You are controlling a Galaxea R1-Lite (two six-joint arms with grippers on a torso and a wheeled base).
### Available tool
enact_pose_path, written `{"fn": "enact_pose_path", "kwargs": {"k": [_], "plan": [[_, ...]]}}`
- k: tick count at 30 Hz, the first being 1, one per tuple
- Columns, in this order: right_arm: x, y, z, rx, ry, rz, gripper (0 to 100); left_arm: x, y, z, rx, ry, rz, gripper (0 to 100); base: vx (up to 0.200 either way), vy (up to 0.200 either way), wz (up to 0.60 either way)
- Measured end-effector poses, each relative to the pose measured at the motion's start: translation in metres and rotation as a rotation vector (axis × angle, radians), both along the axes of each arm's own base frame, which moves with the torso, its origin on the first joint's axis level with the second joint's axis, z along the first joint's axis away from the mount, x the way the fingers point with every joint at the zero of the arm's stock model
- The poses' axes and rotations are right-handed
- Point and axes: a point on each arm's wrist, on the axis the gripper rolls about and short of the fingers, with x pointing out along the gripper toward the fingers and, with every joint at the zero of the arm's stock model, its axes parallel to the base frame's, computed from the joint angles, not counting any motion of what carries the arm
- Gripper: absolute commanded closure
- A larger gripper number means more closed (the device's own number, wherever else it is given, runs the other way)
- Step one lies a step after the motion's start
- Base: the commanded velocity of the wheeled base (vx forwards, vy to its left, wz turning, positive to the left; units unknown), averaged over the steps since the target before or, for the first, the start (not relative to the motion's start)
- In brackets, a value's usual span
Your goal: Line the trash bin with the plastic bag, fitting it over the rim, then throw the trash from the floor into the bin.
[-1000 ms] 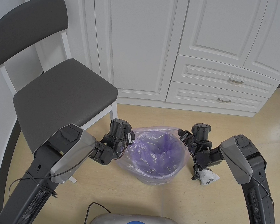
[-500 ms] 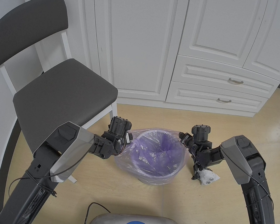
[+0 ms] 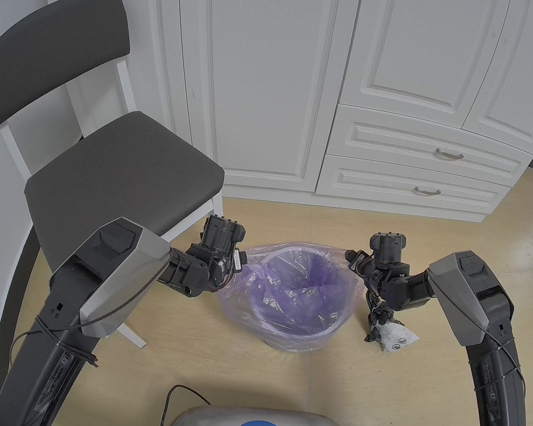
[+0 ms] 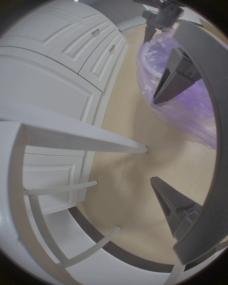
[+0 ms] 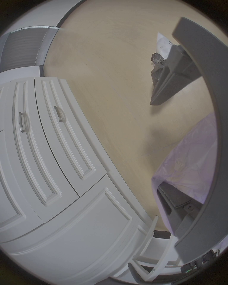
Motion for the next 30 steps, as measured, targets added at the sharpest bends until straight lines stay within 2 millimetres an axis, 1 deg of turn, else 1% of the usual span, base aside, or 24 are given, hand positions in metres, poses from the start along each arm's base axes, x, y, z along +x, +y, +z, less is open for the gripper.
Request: {"fn": "enact_pose_path", "kwargs": {"k": [5, 8, 11, 23, 30], "plan": [[-0.004, 0.001, 0.007, 0.017, 0.024, 0.013, 0, -0.008, 0.005, 0.014, 0.018, 0.003, -0.013, 0, 0.0, 0.0, 0.0], [-0.005, 0.002, 0.008, 0.02, 0.025, 0.013, 0, -0.011, 0.005, 0.018, 0.02, 0.008, -0.017, 0, 0.0, 0.0, 0.0], [-0.005, 0.001, 0.008, 0.021, 0.026, 0.013, 0, -0.015, 0.006, 0.018, 0.028, 0.019, -0.022, 0, 0.0, 0.0, 0.0], [0.005, -0.004, -0.009, 0.013, 0.092, 0.016, 0, -0.019, 0.007, 0.02, 0.04, 0.026, -0.03, 0, 0.0, 0.0, 0.0], [0.006, -0.005, -0.021, 0.006, 0.109, 0.012, 0, -0.021, 0.005, 0.024, 0.038, 0.022, -0.034, 0, 0.0, 0.0, 0.0]]}}
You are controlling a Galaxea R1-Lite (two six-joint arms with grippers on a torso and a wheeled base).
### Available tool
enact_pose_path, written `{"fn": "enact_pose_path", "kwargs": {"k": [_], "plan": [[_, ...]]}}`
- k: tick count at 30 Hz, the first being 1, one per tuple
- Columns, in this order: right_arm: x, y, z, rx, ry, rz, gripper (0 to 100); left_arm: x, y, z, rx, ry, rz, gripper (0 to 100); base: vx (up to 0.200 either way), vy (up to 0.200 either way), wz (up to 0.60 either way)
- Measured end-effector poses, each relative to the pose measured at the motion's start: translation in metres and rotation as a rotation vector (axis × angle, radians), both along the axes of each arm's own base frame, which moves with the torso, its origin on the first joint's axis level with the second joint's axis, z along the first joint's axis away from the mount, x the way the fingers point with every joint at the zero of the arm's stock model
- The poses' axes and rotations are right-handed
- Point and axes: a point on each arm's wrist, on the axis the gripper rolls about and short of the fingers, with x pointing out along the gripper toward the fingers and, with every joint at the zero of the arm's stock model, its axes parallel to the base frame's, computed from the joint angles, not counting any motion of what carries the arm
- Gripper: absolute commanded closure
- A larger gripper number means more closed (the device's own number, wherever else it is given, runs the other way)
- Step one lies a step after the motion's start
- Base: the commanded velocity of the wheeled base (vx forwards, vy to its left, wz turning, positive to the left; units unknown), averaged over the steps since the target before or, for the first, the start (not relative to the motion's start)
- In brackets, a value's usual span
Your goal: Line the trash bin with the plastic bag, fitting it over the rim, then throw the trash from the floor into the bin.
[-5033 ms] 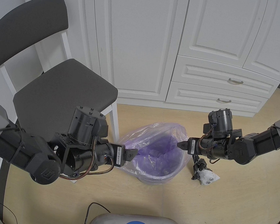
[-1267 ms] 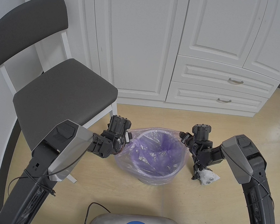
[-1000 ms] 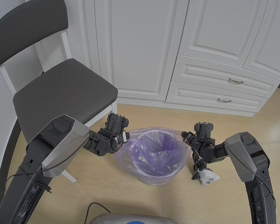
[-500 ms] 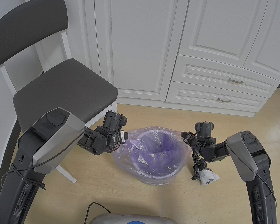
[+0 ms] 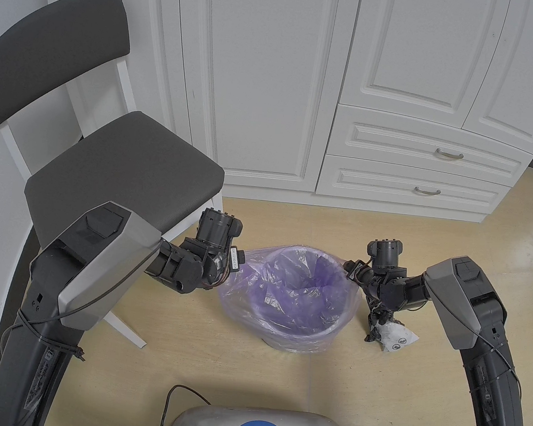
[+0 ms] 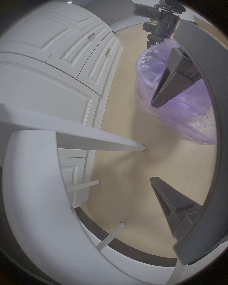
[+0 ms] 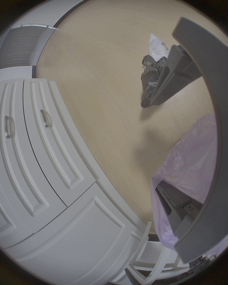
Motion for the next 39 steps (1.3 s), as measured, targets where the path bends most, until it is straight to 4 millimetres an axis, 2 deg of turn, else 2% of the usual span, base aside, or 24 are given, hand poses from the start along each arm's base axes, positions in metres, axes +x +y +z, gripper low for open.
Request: {"fn": "enact_pose_path", "kwargs": {"k": [10, 18, 28, 30, 39], "plan": [[-0.005, -0.006, 0.007, -0.007, 0.012, -0.015, 0, -0.008, -0.002, 0.011, -0.002, -0.002, -0.011, 0, 0.0, 0.0, 0.0], [-0.026, -0.009, 0.026, -0.014, 0.062, 0.061, 0, -0.024, -0.005, 0.024, 0.001, 0.009, -0.033, 0, 0.0, 0.0, 0.0], [-0.046, -0.029, 0.069, -0.019, 0.047, 0.073, 0, -0.049, -0.004, 0.043, -0.023, -0.002, -0.086, 0, 0.0, 0.0, 0.0], [-0.053, -0.033, 0.083, -0.01, 0.036, 0.077, 0, -0.054, -0.005, 0.047, -0.026, -0.011, -0.093, 0, 0.0, 0.0, 0.0], [-0.108, -0.052, 0.13, -0.003, 0.044, 0.086, 0, -0.073, -0.008, 0.067, -0.042, -0.052, -0.125, 0, 0.0, 0.0, 0.0]]}}
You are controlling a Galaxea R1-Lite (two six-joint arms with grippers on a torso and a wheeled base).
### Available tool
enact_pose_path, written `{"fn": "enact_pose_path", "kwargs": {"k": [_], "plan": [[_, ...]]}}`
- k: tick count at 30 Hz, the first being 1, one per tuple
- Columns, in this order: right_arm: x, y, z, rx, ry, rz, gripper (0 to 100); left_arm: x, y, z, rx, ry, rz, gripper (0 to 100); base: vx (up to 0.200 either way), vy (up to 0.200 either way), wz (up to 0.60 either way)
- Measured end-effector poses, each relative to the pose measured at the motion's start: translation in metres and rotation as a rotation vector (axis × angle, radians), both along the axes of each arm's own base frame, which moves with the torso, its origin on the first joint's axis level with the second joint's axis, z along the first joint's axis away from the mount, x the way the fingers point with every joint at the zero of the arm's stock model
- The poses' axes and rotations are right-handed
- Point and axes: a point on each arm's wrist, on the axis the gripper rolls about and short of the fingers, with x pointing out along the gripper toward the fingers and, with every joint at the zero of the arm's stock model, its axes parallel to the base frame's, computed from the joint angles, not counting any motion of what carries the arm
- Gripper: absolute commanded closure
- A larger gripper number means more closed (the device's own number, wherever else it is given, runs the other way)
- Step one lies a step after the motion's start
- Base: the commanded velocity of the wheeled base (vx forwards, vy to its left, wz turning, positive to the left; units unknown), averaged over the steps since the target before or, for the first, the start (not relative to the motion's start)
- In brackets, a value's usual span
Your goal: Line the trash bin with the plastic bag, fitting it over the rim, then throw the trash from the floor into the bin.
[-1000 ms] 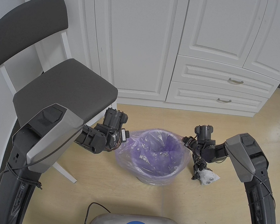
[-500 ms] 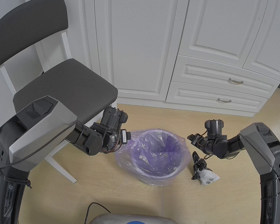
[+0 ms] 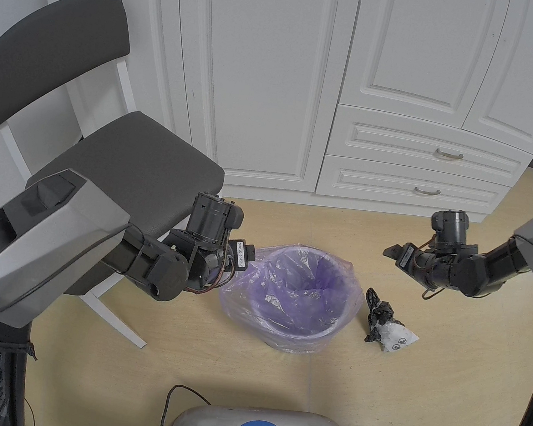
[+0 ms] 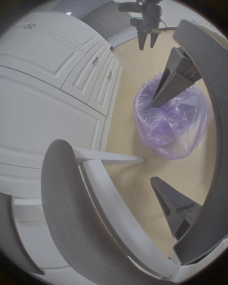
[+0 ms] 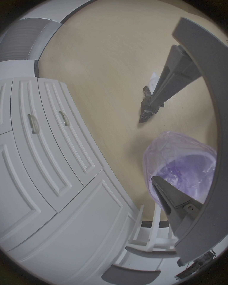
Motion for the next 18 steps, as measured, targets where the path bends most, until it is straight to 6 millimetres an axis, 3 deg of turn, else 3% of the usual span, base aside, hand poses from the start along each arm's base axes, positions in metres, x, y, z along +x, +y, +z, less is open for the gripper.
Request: {"fn": "enact_pose_path", "kwargs": {"k": [8, 18], "plan": [[-0.048, -0.012, 0.019, 0.002, -0.082, 0.001, 0, -0.02, -0.003, 0.019, -0.022, -0.047, -0.027, 0, 0.0, 0.0, 0.0], [-0.071, -0.016, 0.033, -0.007, -0.175, 0.037, 0, -0.044, 0.0, 0.044, -0.038, -0.136, -0.065, 0, 0.0, 0.0, 0.0]]}}
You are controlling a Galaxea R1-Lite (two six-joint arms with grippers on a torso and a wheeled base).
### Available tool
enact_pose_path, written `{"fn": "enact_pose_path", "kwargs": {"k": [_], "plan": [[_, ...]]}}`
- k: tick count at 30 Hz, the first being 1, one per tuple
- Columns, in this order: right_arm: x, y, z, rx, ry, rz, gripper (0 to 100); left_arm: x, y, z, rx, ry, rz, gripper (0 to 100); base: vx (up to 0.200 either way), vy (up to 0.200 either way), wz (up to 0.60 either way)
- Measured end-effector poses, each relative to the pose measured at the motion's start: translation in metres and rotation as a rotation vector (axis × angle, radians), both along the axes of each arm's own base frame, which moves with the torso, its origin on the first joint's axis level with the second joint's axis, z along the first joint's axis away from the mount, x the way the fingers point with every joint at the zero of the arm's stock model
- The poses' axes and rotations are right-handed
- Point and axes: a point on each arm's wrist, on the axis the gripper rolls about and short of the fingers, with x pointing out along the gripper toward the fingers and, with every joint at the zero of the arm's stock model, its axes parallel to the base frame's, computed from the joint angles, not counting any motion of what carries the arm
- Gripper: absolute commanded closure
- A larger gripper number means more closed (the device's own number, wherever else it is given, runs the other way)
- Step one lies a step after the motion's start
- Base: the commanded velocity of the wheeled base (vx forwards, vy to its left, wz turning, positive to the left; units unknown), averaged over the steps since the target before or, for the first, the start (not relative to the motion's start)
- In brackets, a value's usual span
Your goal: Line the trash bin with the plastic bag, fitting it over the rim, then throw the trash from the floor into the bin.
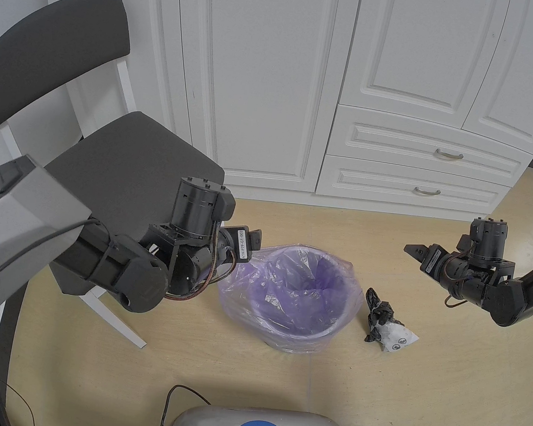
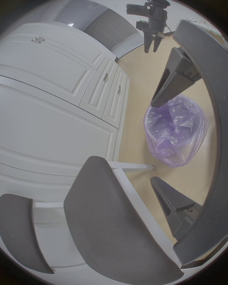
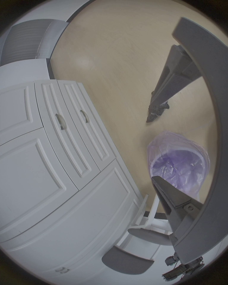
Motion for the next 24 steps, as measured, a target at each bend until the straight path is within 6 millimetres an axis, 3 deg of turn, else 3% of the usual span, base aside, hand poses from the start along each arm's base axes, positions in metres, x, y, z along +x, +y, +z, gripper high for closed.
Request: {"fn": "enact_pose_path", "kwargs": {"k": [12, 24], "plan": [[0.002, -0.006, -0.003, -0.024, 0.005, 0.007, 0, 0.004, 0.011, 0.008, 0.011, -0.018, 0.01, 0, 0.0, 0.0, 0.0], [0.003, -0.007, -0.01, -0.071, 0.016, 0.022, 0, 0.017, 0.015, -0.003, 0.043, -0.007, -0.013, 0, 0.0, 0.0, 0.0]]}}
